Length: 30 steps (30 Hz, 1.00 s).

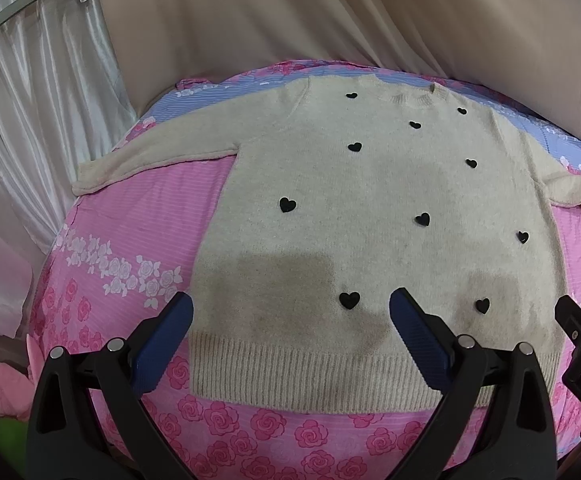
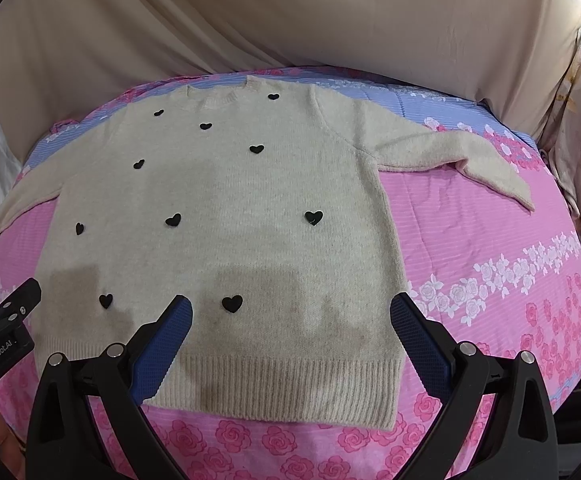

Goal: Fold small clothes

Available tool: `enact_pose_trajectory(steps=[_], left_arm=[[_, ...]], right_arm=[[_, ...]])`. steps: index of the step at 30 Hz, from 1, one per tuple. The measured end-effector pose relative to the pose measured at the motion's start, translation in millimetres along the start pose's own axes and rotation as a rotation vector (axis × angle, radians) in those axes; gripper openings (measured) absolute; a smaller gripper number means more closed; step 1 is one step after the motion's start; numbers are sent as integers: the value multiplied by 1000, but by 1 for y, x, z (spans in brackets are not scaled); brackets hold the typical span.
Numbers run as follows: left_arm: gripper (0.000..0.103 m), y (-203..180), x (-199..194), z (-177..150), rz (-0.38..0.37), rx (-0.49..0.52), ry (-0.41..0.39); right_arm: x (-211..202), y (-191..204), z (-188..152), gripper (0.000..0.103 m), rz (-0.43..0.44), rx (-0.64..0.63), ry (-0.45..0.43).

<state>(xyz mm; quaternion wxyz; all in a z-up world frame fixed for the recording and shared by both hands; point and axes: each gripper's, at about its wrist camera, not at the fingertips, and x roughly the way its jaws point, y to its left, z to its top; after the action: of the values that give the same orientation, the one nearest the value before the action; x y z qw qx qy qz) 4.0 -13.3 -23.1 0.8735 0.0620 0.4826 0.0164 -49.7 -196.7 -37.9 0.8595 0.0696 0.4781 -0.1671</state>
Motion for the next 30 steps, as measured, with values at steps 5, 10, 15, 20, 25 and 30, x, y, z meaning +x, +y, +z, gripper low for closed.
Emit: enact_pose_trajectory(steps=[5, 10, 15, 20, 25, 30], left_arm=[[97, -3, 3, 1, 5, 3, 11], [97, -6, 6, 3, 4, 4, 23], [97, -11, 15, 6, -44, -29, 61], [97, -20, 23, 14, -113, -87, 89], [97, -38, 28, 25, -89, -90, 97], [97, -51, 31, 35, -65, -102, 110]], right_arm=[[3, 0, 1, 98, 5, -1, 11], [9, -4, 1, 98, 9, 5, 29], [22, -28, 6, 98, 26, 51, 49], [48, -113, 27, 98, 70, 243, 45], [95, -253, 63, 98, 174, 566, 9], [153, -400, 69, 96, 79, 937, 24]])
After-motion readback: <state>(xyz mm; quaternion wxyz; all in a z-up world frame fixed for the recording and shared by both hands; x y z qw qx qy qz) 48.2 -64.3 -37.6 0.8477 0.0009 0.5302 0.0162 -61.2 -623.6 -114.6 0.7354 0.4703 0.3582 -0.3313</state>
